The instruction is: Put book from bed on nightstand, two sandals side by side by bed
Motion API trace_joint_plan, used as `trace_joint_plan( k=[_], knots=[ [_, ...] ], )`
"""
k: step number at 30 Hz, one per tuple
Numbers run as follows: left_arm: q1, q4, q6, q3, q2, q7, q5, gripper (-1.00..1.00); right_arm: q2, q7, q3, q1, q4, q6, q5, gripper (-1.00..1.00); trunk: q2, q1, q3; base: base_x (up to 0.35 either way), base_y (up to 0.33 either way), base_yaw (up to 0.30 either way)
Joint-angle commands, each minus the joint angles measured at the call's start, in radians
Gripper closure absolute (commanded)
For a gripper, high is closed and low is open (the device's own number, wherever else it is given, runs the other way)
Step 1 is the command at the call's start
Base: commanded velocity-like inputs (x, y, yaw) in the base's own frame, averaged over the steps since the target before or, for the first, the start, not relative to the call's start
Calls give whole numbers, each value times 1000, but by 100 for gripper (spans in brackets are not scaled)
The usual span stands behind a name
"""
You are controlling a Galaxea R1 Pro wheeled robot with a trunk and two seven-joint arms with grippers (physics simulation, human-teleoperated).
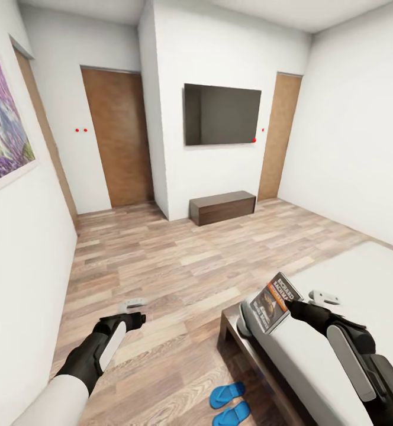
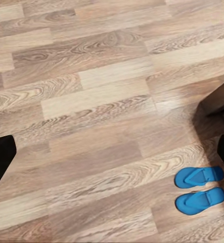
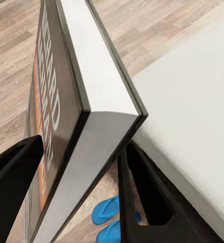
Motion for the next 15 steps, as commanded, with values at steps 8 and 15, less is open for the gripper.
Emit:
trace_joint_plan(
  k=[8,15],
  knots=[
    [-1,-1,2,-8,0,9,9,-100,-1,-10,1,0,-3,3,-12,100,55,-31,27,0,0,276],
    [-1,-1,1,-10,-3,7,9,-100,-1,-10,0,0,-2,2,-11,100,104,-57,51,0,0,276]
  ],
)
